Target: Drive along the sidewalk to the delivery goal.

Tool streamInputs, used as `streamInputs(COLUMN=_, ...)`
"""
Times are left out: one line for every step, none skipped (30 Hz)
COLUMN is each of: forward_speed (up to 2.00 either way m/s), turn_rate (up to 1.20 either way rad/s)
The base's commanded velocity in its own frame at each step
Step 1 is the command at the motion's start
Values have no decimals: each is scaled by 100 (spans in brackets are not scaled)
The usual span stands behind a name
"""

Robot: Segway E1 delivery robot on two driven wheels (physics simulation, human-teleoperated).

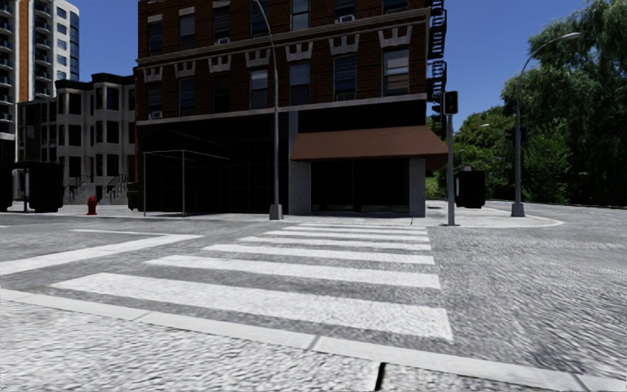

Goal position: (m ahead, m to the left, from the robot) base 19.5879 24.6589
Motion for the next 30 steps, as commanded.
streamInputs(forward_speed=200, turn_rate=-20)
streamInputs(forward_speed=200, turn_rate=-20)
streamInputs(forward_speed=200, turn_rate=-20)
streamInputs(forward_speed=200, turn_rate=-20)
streamInputs(forward_speed=200, turn_rate=-20)
streamInputs(forward_speed=200, turn_rate=-20)
streamInputs(forward_speed=200, turn_rate=-20)
streamInputs(forward_speed=200, turn_rate=-20)
streamInputs(forward_speed=200, turn_rate=-20)
streamInputs(forward_speed=200, turn_rate=-20)
streamInputs(forward_speed=200, turn_rate=-20)
streamInputs(forward_speed=200, turn_rate=-20)
streamInputs(forward_speed=191, turn_rate=-20)
streamInputs(forward_speed=191, turn_rate=-20)
streamInputs(forward_speed=182, turn_rate=-20)
streamInputs(forward_speed=170, turn_rate=-20)
streamInputs(forward_speed=160, turn_rate=-20)
streamInputs(forward_speed=147, turn_rate=-20)
streamInputs(forward_speed=147, turn_rate=-20)
streamInputs(forward_speed=141, turn_rate=-23)
streamInputs(forward_speed=139, turn_rate=-25)
streamInputs(forward_speed=134, turn_rate=-27)
streamInputs(forward_speed=133, turn_rate=-27)
streamInputs(forward_speed=133, turn_rate=-27)
streamInputs(forward_speed=133, turn_rate=-27)
streamInputs(forward_speed=132, turn_rate=-28)
streamInputs(forward_speed=132, turn_rate=-31)
streamInputs(forward_speed=132, turn_rate=-33)
streamInputs(forward_speed=132, turn_rate=-33)
streamInputs(forward_speed=132, turn_rate=-33)
